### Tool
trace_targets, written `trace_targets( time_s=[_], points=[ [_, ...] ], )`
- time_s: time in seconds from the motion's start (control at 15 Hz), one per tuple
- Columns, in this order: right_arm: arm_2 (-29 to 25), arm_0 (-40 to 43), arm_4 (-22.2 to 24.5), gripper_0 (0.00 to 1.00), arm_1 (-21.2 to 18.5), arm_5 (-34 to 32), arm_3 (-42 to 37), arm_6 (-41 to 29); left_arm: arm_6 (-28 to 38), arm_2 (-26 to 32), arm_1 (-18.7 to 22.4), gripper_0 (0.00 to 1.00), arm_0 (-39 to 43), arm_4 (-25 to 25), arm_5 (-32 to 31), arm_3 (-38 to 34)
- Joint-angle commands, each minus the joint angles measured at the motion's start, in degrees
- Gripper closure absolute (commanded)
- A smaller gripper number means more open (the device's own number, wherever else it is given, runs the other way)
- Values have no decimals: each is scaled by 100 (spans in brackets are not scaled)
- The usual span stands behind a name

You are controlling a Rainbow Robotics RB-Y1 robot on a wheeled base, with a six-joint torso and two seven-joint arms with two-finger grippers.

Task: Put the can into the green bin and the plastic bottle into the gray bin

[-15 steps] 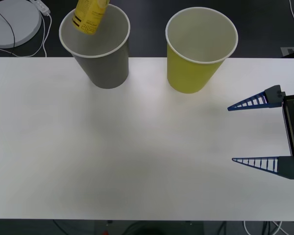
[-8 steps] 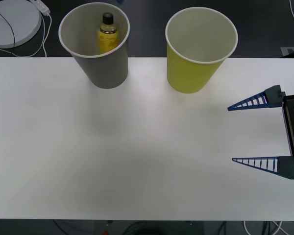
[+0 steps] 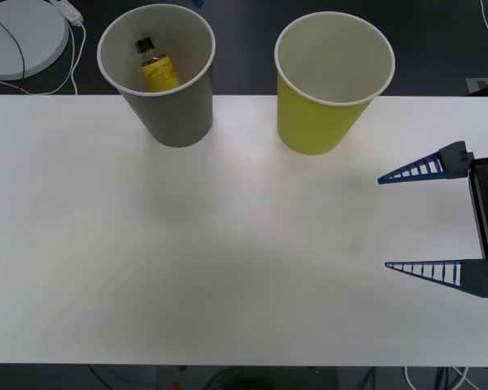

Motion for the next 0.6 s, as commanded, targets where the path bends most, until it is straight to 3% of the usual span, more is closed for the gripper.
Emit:
trace_targets(
  time_s=[0.07, 0.33, 0.6],
  points=[
    [0, 0, 0, 0, 0, 0, 0, 0, -67, -140, 63, 0, 2, 167, 4, -63],
    [0, 0, 0, 0, 0, 0, 0, 0, -111, -527, 440, 0, 19, 580, -40, -467],
    [0, 0, 0, 0, 0, 0, 0, 0, -111, -606, 1161, 0, 459, 1108, -31, -1452]
  ],
)
